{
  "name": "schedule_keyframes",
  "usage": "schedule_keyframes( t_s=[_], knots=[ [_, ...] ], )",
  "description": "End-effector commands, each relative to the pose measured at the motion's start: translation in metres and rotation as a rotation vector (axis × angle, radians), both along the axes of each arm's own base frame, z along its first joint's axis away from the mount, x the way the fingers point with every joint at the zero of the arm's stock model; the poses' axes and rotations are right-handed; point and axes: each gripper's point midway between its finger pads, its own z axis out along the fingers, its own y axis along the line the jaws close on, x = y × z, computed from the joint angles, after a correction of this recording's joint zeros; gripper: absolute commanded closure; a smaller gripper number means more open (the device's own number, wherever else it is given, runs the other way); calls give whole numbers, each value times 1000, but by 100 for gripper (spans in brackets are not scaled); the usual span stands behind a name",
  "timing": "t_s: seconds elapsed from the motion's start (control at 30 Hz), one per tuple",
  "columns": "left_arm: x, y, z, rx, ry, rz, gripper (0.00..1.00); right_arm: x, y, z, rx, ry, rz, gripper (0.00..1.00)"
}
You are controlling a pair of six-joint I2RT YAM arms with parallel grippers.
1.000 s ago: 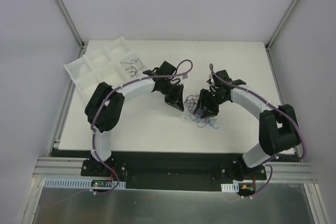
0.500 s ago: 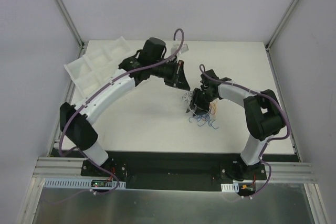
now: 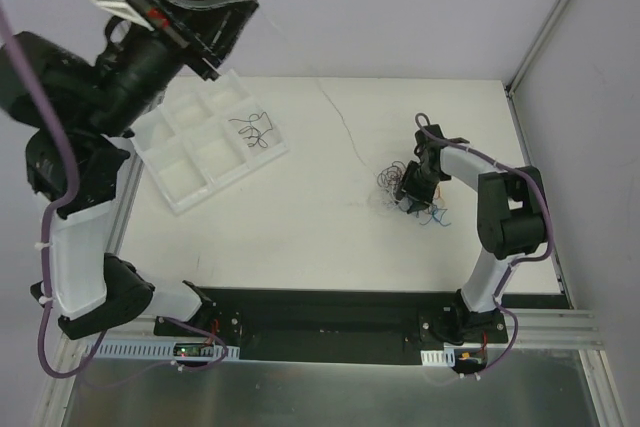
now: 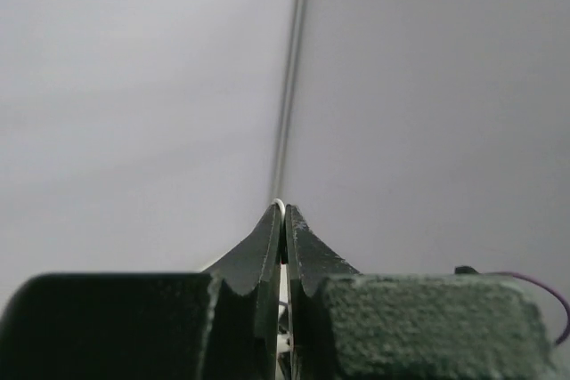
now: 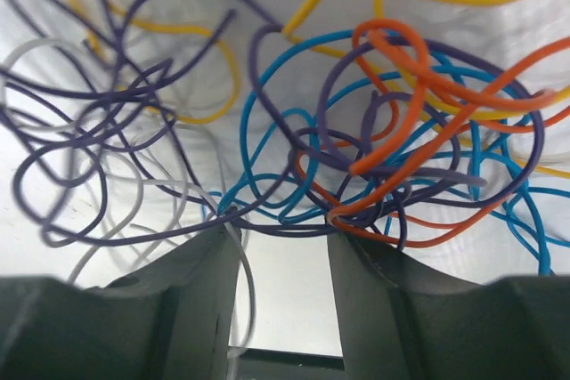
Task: Untangle the cables
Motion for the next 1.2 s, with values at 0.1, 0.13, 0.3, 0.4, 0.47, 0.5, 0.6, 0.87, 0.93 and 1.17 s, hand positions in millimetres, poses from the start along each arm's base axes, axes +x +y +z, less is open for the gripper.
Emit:
schedule_keyframes(
  t_s=[0.1, 0.13, 0.3, 0.4, 0.47, 0.5, 0.6, 0.87, 0.93, 1.17],
  knots=[
    [42, 27, -23, 57, 37, 276, 100, 8, -11, 29, -38, -51, 108, 49],
    [45, 33, -26, 66, 41, 310, 100, 9, -14, 32, -51, -62, 114, 47],
    [47, 92, -14, 75, 5, 586, 100, 9, -36, 30, -169, -48, 153, 41],
    [24, 143, 22, 20, -77, 753, 100, 10, -65, 25, -323, -16, 161, 38],
    [4, 170, 43, -8, -152, 823, 100, 10, -73, 26, -356, -8, 165, 33],
    [-4, 181, 49, -19, -175, 848, 100, 11, -73, 29, -350, -14, 166, 29],
    [-19, 205, 52, -25, -191, 921, 100, 16, -59, 43, -260, -65, 175, 18],
    [38, 131, -62, 78, 88, 728, 100, 19, -25, 99, -54, -208, 189, 12],
    [53, 104, -104, 118, 185, 652, 100, 18, -21, 108, -35, -234, 214, 11],
    [89, 35, -253, 366, 494, 486, 100, 2, -1, 112, 59, -255, 257, 11]
  ],
)
